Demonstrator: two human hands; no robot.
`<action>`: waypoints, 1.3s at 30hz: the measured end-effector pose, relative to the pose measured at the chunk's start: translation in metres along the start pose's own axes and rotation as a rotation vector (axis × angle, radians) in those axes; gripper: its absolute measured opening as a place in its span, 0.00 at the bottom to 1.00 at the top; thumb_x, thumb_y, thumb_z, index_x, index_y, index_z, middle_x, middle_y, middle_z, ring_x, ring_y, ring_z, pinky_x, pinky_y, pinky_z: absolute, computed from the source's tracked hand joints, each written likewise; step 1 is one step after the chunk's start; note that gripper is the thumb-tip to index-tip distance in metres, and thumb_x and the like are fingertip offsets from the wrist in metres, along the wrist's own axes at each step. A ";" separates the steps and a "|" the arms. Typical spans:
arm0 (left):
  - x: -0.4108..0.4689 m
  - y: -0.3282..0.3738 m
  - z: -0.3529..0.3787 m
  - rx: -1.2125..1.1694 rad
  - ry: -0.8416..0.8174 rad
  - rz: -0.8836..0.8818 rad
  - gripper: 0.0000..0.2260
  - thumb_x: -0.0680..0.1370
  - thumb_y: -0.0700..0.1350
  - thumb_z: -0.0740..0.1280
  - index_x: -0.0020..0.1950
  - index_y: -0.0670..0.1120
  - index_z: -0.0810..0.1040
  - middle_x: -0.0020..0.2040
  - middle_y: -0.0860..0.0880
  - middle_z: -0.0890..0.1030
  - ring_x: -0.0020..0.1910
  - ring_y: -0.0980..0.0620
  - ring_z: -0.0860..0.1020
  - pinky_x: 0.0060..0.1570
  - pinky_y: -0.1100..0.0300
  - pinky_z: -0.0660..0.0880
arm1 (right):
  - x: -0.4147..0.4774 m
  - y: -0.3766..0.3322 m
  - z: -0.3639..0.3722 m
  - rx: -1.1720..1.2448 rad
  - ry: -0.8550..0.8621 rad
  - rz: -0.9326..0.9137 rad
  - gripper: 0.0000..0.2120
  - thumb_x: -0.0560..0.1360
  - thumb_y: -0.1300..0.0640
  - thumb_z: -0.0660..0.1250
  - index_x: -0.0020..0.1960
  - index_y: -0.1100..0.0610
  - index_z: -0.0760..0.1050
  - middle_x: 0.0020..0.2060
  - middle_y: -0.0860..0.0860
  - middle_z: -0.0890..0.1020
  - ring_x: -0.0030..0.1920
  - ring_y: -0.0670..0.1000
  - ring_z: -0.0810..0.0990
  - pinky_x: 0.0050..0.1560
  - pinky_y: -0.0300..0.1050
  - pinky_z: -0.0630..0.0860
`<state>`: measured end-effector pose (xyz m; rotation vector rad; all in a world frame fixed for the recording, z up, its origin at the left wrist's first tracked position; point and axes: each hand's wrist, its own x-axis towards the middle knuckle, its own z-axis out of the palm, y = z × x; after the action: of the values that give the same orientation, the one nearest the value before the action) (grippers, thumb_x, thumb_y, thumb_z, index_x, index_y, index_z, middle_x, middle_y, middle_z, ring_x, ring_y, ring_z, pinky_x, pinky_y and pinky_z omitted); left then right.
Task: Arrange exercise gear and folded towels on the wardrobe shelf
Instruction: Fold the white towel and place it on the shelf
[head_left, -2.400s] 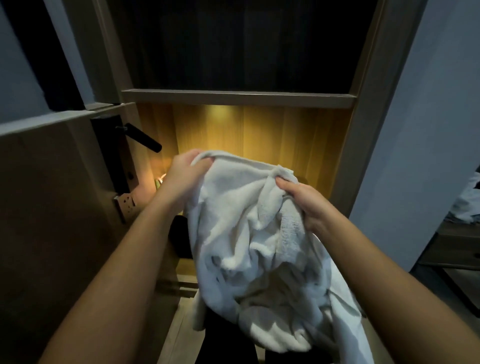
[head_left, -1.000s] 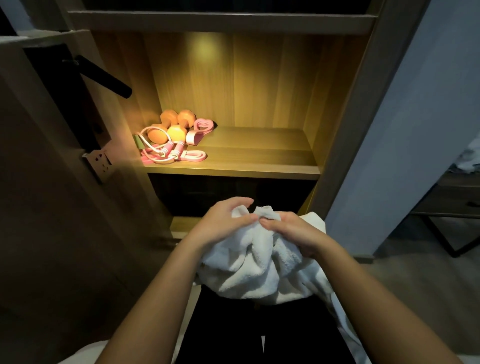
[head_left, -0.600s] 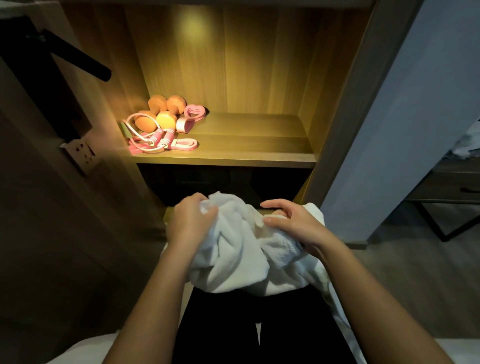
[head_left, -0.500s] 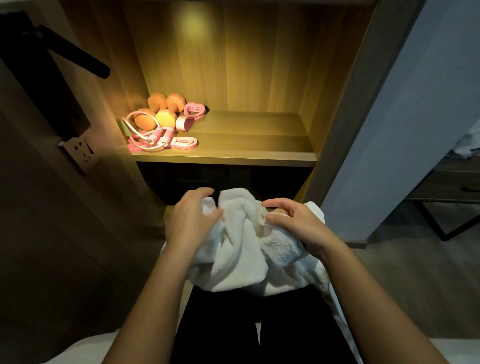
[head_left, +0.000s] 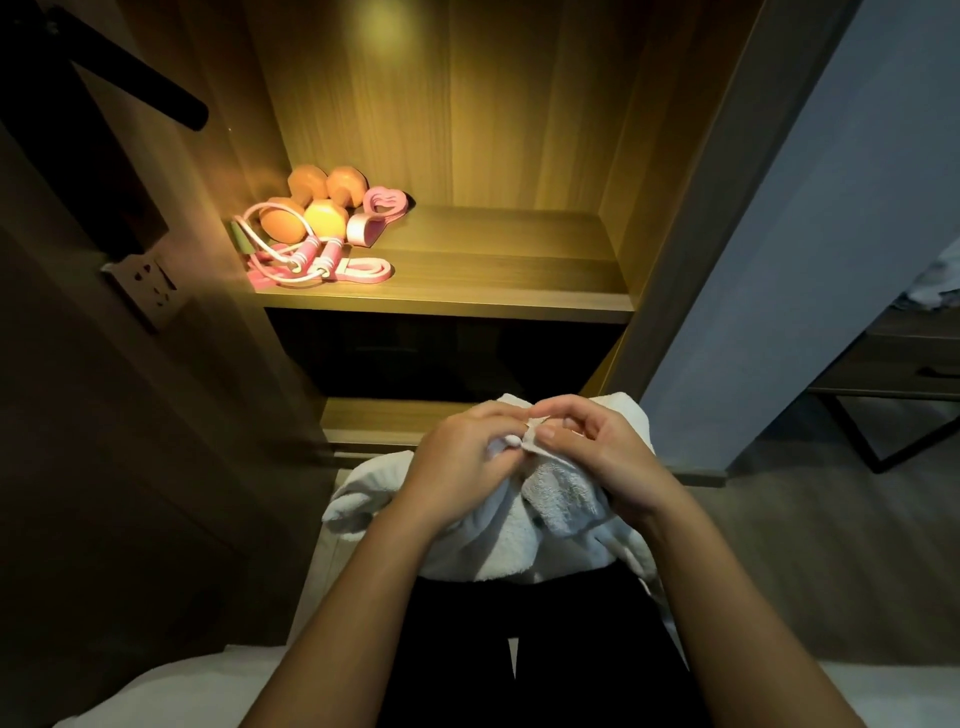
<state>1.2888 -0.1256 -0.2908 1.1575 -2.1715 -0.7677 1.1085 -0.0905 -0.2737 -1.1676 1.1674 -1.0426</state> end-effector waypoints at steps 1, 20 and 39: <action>-0.001 -0.002 -0.001 -0.007 0.030 -0.014 0.08 0.76 0.46 0.70 0.54 0.52 0.84 0.57 0.61 0.79 0.54 0.58 0.78 0.53 0.52 0.76 | 0.000 0.000 -0.001 -0.073 0.009 -0.014 0.09 0.75 0.60 0.71 0.54 0.53 0.80 0.45 0.52 0.82 0.48 0.50 0.82 0.50 0.42 0.79; -0.008 -0.008 -0.074 0.170 0.218 -0.150 0.11 0.73 0.52 0.72 0.55 0.55 0.81 0.52 0.61 0.79 0.52 0.60 0.76 0.49 0.61 0.74 | 0.006 -0.007 -0.012 -0.794 0.291 -0.276 0.13 0.80 0.53 0.61 0.37 0.53 0.73 0.29 0.47 0.74 0.32 0.47 0.72 0.35 0.49 0.69; -0.009 0.011 -0.056 -0.019 0.343 -0.017 0.09 0.78 0.51 0.65 0.40 0.52 0.79 0.35 0.57 0.78 0.40 0.60 0.77 0.33 0.66 0.71 | 0.011 -0.003 -0.008 -0.871 0.502 -0.275 0.12 0.79 0.61 0.60 0.56 0.51 0.79 0.49 0.46 0.81 0.48 0.47 0.77 0.45 0.42 0.73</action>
<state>1.3259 -0.1248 -0.2468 1.2018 -1.8686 -0.5483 1.1020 -0.1028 -0.2719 -1.8347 2.0157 -1.0916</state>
